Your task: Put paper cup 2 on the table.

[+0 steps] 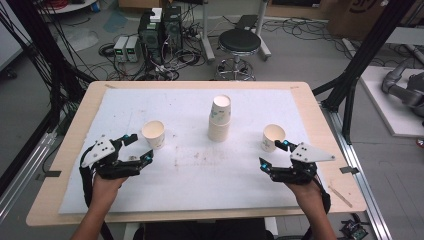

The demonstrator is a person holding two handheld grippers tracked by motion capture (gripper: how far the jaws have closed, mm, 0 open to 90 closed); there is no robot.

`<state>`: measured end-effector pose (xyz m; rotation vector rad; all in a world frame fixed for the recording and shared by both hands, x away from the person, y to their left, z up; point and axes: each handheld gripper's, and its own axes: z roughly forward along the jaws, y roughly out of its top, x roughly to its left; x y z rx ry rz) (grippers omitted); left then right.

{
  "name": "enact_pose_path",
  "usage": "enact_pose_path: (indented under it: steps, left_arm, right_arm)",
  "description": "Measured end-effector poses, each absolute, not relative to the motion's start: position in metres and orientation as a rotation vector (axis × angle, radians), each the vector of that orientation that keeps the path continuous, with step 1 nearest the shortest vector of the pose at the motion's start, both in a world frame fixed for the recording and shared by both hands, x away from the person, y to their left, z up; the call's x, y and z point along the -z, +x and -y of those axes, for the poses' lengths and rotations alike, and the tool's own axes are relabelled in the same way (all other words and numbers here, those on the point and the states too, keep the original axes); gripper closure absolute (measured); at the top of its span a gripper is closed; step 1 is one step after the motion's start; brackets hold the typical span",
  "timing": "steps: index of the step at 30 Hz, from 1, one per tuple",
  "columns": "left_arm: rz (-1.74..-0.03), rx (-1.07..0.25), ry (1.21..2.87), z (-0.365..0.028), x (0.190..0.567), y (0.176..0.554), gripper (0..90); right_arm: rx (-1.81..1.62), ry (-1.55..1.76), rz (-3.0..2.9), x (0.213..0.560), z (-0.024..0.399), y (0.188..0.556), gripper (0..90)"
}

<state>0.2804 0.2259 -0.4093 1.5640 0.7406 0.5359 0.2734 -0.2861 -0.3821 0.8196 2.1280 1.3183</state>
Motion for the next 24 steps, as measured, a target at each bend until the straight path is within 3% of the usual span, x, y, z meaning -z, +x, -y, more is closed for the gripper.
enact_pose_path:
  steps: [24]
  left_arm:
    - [-0.74, -0.588, 1.564, -0.231, 0.412, 0.267, 17.5]
  right_arm:
    - [-1.329, 0.817, -2.098, 0.376, 0.291, 0.265, 21.9]
